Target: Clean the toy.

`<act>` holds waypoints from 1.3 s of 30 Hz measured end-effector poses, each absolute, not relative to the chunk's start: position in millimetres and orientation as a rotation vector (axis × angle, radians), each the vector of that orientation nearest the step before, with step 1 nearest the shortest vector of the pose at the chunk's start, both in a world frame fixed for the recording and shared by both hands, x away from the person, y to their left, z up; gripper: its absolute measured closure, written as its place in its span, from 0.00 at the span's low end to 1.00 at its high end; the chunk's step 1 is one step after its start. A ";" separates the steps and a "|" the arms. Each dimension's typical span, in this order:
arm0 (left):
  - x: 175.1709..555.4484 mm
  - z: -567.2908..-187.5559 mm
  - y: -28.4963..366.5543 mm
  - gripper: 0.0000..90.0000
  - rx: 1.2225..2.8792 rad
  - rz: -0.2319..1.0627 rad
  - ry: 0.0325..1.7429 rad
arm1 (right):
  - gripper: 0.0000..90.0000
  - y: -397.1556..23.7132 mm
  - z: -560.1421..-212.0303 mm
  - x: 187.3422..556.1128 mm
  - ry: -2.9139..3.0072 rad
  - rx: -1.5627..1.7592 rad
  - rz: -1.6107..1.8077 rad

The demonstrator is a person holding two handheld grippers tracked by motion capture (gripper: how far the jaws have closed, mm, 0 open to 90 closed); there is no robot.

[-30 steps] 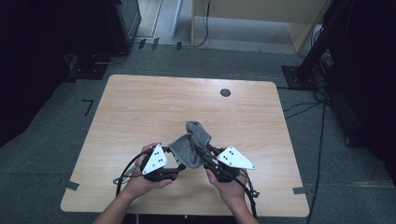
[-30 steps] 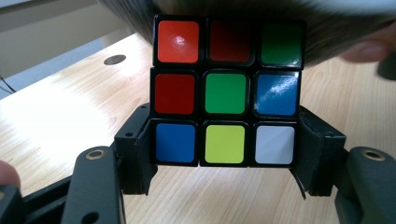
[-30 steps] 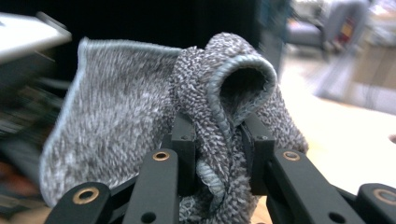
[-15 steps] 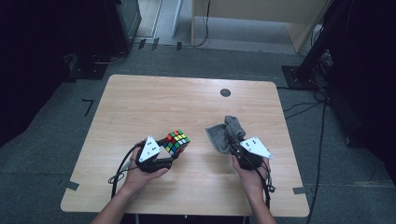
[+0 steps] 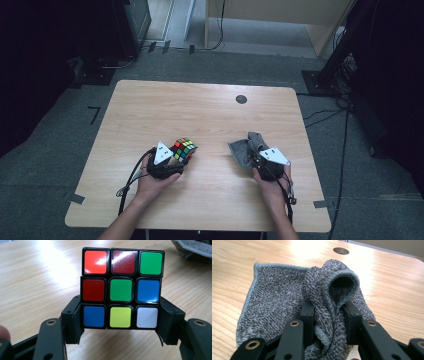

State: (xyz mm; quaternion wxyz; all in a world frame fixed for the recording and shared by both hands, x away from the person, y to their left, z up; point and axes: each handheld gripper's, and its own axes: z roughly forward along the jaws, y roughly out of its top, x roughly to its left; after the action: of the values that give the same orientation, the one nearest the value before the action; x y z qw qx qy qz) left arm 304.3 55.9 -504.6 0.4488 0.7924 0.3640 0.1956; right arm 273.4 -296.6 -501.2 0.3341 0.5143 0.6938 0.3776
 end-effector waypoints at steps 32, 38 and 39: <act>311.0 -513.5 37.2 0.38 2.021 0.505 0.951 | 0.79 -282.1 -518.5 277.3 1.913 1.323 0.963; 309.2 -508.6 41.1 0.14 1.987 0.507 0.943 | 0.67 -284.8 -519.5 280.0 1.909 1.352 1.008; 309.4 -508.1 42.3 0.12 1.987 0.506 0.957 | 0.58 -285.4 -518.9 280.4 1.915 1.355 1.038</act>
State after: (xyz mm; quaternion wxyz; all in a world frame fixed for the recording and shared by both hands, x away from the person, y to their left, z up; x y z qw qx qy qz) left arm 309.4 42.3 -508.1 0.4252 0.7948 0.3828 0.2024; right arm 280.4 -285.4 -518.9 0.2842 0.5063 0.7158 0.3879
